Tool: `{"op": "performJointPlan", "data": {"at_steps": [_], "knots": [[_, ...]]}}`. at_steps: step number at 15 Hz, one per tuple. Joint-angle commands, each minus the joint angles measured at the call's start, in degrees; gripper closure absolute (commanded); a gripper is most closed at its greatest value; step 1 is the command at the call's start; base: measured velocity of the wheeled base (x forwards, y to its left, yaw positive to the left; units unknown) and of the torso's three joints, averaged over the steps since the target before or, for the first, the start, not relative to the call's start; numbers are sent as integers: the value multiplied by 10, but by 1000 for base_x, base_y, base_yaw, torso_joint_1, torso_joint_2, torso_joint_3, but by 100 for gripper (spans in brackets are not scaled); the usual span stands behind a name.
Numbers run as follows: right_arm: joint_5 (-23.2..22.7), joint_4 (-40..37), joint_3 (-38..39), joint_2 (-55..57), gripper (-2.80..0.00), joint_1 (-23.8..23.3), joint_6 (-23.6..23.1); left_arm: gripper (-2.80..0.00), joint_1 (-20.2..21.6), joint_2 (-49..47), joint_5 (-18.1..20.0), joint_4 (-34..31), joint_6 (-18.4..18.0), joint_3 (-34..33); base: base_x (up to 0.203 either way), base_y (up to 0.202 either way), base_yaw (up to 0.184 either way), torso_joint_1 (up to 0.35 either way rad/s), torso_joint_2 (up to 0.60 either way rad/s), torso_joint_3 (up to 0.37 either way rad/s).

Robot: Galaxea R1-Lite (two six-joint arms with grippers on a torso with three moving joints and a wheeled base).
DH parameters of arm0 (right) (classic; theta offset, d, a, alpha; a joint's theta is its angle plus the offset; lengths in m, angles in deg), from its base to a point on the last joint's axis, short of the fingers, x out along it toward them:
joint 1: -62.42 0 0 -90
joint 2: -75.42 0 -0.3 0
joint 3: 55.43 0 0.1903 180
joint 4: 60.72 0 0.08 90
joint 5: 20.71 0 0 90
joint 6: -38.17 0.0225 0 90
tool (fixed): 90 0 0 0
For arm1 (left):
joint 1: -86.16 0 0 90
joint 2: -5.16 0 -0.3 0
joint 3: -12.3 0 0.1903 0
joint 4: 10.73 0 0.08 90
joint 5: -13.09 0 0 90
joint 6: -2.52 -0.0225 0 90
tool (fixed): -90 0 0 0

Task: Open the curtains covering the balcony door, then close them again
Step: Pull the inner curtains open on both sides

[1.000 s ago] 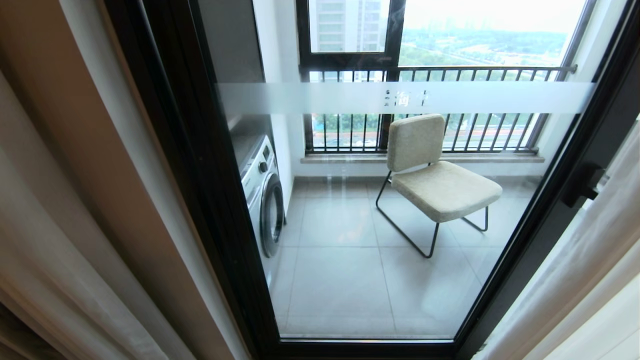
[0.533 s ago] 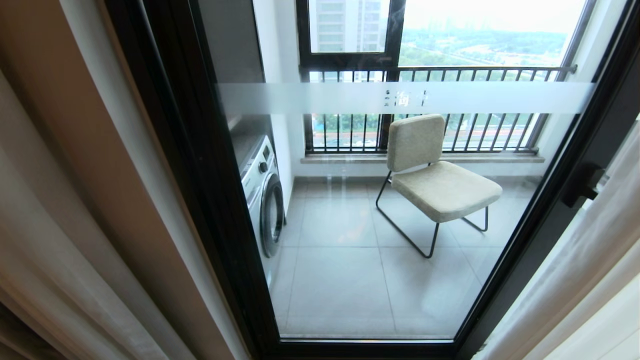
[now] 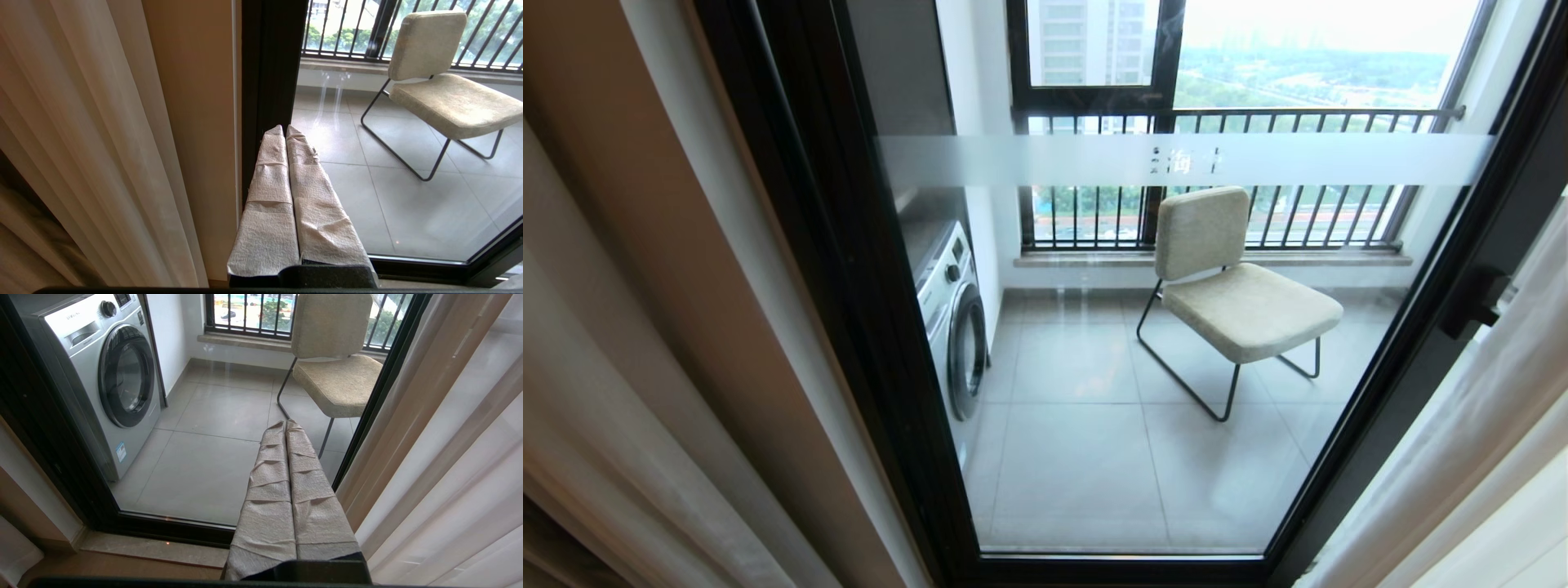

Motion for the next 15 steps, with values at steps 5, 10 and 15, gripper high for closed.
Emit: {"op": "performJointPlan", "data": {"at_steps": [5, 10, 15], "knots": [[-1, 0, 0, 0, 0, 0, -1, 0, 0, 0, 0, 0, 1, 0, 0, 0, 0, 0, 0, 0], [-1, 0, 0, 0, 0, 0, -1, 0, 0, 0, 0, 0, 1, 0, 0, 0, 0, 0, 0, 0], [-1, 0, 0, 0, 0, 0, -1, 0, 0, 0, 0, 0, 1, 0, 0, 0, 0, 0, 0, 0]]}}
